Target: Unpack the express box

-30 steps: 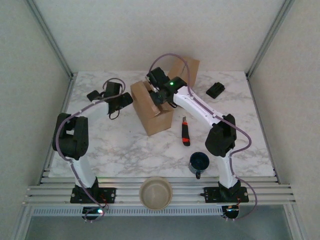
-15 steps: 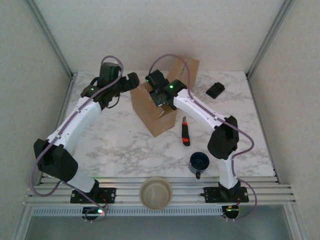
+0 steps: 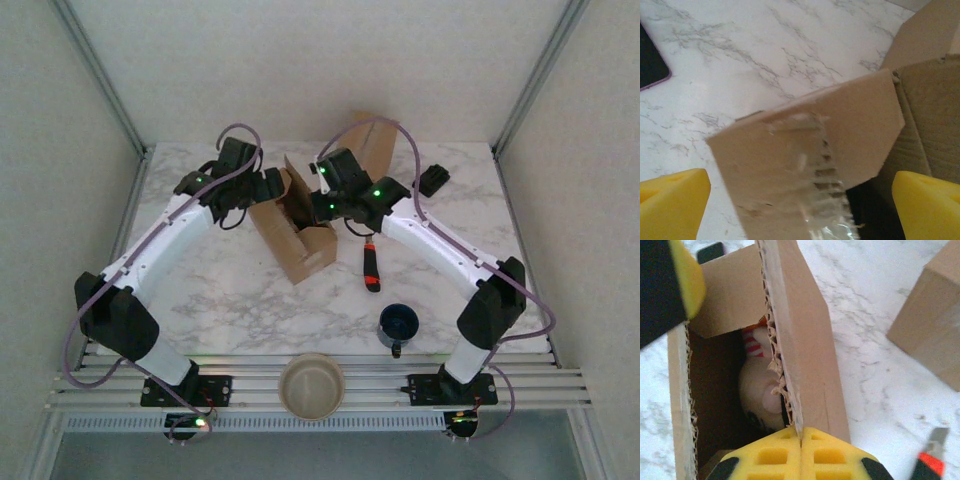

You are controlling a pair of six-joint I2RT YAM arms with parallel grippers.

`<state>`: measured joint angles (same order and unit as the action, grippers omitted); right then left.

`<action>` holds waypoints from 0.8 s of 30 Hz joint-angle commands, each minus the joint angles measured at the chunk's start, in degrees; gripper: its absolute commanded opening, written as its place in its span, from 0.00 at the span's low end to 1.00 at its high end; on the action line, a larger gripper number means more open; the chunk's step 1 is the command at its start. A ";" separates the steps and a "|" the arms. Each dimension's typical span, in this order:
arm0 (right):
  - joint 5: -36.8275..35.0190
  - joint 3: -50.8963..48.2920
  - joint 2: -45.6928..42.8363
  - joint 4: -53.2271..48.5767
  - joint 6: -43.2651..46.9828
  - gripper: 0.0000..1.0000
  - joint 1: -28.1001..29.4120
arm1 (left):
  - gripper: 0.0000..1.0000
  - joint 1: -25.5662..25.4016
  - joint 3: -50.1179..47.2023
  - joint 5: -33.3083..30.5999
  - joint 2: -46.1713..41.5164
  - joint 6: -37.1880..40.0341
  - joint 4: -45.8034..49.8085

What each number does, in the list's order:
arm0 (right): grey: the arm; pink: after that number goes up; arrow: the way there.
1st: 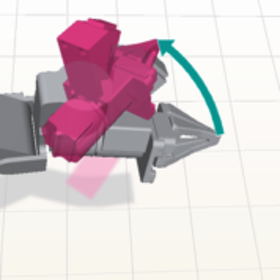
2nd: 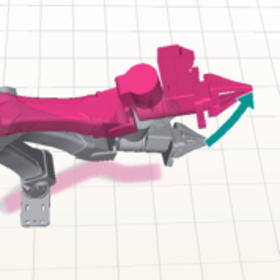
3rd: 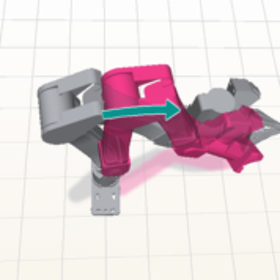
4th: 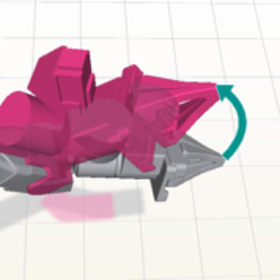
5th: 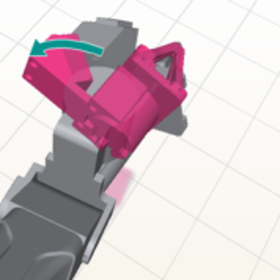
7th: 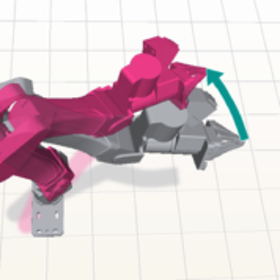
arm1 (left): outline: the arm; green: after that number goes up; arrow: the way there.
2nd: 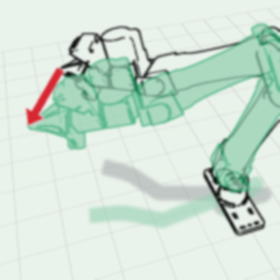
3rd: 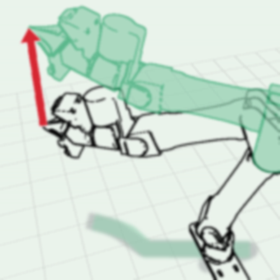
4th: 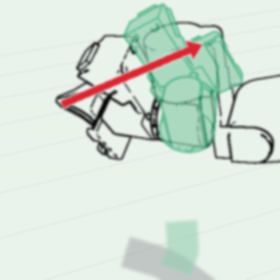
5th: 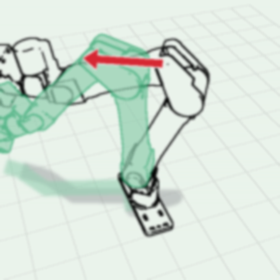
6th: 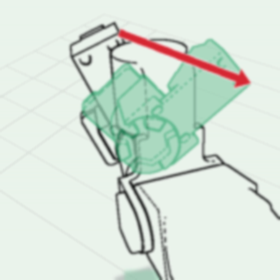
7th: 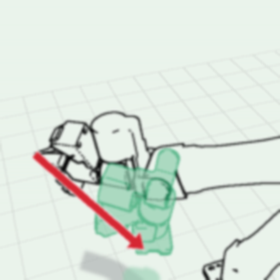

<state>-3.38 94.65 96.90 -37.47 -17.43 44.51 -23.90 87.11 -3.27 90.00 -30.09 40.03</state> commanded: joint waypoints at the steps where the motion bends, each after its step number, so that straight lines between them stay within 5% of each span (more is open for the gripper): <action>1: 5.64 -2.24 -3.15 7.78 -5.20 0.00 0.65 | 0.93 -2.19 1.62 -1.16 0.26 -1.79 2.85; 17: 7.63 -8.12 -6.35 13.55 -8.23 0.00 0.94 | 0.88 -9.76 0.52 -16.26 1.64 -9.37 16.47; 24: 7.42 -9.45 -7.59 13.83 -7.86 0.00 1.00 | 0.60 -10.73 1.52 -20.09 2.40 -11.74 19.62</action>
<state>3.27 85.65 92.14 -26.35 -24.91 44.91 -34.00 87.59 -19.59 91.98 -40.16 55.83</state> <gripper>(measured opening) 0.043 0.627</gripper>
